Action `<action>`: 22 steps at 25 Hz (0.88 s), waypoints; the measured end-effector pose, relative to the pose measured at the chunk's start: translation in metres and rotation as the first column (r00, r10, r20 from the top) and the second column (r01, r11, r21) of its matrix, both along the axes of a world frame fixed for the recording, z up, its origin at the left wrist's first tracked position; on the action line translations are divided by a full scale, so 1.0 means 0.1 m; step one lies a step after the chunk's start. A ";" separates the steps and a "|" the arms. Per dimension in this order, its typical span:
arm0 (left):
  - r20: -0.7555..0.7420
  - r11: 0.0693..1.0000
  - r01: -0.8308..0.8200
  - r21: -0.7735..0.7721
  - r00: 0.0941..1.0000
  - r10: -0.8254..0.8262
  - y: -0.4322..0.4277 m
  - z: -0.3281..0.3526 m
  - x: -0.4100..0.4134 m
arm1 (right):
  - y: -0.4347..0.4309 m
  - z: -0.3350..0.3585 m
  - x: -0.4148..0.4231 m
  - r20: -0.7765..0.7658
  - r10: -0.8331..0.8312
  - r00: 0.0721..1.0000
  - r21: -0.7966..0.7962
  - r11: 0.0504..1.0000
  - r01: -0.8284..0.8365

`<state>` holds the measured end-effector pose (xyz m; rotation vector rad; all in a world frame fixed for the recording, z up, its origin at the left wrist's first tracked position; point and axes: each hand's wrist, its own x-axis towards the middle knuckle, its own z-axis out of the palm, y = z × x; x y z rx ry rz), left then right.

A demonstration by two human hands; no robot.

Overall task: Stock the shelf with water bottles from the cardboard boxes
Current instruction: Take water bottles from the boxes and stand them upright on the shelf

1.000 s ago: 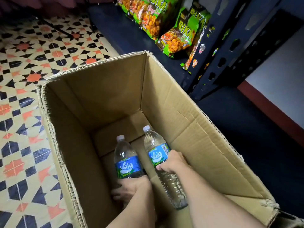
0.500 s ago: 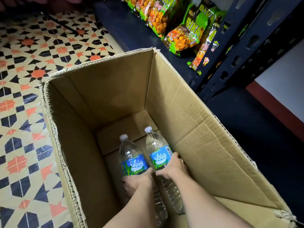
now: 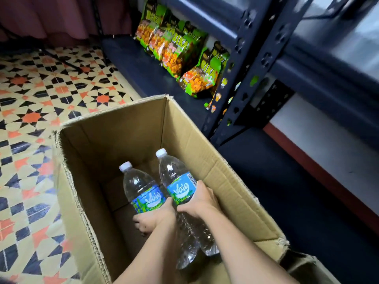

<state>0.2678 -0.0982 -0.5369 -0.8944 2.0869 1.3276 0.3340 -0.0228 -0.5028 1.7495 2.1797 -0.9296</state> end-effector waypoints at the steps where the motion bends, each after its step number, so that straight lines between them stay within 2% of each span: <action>1: -0.016 1.000 0.013 0.026 1.000 -0.013 0.01 0.16 -0.01 | -0.01 0.19 0.03 -0.038 -0.009 0.999 0.024 1.000 0.010; 4: -0.143 0.995 0.074 0.073 0.988 -0.063 -0.06 0.76 0.04 | -0.11 0.74 0.18 -0.179 -0.033 0.983 0.087 0.995 0.049; 6: -0.282 0.981 0.172 0.089 0.949 -0.141 -0.20 1.17 0.12 | -0.22 1.12 0.30 -0.295 -0.041 0.955 0.128 0.988 0.082; 10: -0.584 0.908 0.410 0.090 0.760 -0.285 -0.45 1.96 0.27 | -0.44 1.96 0.61 -0.490 -0.028 0.871 0.278 0.942 0.187; 13: -0.713 0.825 0.532 0.188 0.652 -0.258 -0.55 2.56 0.42 | -0.57 2.52 0.81 -0.623 0.006 0.783 0.366 0.886 0.285; 16: -0.790 0.732 0.617 0.287 0.586 -0.184 -0.56 3.07 0.57 | -0.61 2.97 0.98 -0.690 0.030 0.724 0.433 0.818 0.379; 22: -0.893 0.583 0.744 0.328 0.445 -0.065 -0.25 3.91 0.80 | -0.51 3.79 1.36 -0.740 0.086 0.667 0.554 0.641 0.532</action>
